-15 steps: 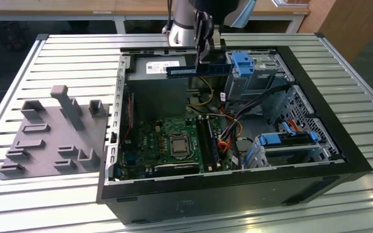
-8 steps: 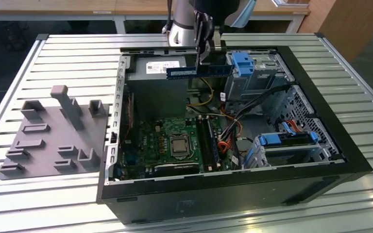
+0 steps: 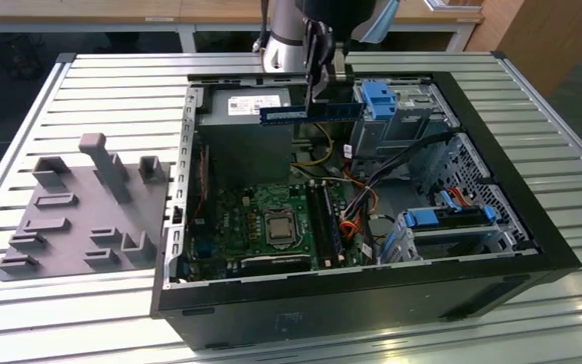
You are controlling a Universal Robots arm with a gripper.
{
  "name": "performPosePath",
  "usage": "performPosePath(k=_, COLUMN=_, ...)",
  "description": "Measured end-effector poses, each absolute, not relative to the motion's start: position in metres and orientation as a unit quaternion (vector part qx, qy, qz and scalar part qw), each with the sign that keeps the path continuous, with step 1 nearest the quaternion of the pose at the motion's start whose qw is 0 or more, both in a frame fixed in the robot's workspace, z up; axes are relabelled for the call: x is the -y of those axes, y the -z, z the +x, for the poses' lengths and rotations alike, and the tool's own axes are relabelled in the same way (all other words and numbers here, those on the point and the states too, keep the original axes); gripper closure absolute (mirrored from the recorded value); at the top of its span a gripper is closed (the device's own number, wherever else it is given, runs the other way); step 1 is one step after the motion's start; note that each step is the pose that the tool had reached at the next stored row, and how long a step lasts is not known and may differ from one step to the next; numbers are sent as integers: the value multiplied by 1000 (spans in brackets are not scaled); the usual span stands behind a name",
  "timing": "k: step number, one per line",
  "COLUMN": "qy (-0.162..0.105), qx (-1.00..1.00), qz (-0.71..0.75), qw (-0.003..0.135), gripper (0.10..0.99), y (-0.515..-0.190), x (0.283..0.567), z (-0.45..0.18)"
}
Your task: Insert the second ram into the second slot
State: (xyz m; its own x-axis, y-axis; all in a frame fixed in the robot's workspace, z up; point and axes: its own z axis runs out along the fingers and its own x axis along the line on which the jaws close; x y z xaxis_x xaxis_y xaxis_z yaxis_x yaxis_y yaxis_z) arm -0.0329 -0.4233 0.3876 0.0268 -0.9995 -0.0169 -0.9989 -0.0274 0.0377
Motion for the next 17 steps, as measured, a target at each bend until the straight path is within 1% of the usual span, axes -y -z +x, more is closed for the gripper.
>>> performPosePath(k=17, qy=19, qx=697, qz=716, qw=8, gripper=949, y=-388, x=430, z=-33)
